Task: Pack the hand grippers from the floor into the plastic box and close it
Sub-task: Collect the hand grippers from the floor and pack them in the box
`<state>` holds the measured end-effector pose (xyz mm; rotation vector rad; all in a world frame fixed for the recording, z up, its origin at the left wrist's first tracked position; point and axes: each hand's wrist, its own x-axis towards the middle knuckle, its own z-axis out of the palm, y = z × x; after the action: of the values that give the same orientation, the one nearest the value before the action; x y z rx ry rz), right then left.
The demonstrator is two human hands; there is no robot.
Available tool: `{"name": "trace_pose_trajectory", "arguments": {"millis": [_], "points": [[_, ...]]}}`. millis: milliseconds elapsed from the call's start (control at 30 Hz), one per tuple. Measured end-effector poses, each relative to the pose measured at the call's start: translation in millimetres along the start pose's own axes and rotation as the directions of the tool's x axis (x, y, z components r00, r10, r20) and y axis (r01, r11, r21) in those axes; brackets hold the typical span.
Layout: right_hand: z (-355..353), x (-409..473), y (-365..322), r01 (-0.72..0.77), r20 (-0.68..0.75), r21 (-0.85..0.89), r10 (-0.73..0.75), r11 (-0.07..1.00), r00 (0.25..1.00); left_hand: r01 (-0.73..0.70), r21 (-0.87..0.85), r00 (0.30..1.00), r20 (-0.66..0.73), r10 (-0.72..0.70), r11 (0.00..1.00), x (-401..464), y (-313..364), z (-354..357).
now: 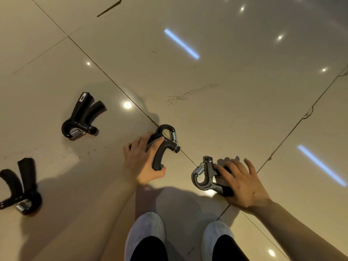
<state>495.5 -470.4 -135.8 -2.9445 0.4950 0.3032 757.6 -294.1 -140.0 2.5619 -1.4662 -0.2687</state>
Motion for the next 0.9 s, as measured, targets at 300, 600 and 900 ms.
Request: {"name": "trace_pose_trajectory", "arguments": {"millis": [300, 600, 900], "points": [[-33, -66, -40, -0.315, -0.190, 0.147, 0.340, 0.938, 0.921, -0.170, 0.049, 0.977, -0.125, 0.175, 0.984, -83, 41, -34], [-90, -235, -133, -0.383, -0.331, 0.199, 0.429, 0.902, 0.840, -0.328, 0.102, 0.882, -0.324, 0.343, 0.939, -227, 108, -122], [-170, -448, -213, -0.372, -0.572, 0.178, 0.403, 0.911, 0.714, -0.476, 0.166, 0.728, -0.477, 0.493, 0.864, -392, 219, -230]]}}
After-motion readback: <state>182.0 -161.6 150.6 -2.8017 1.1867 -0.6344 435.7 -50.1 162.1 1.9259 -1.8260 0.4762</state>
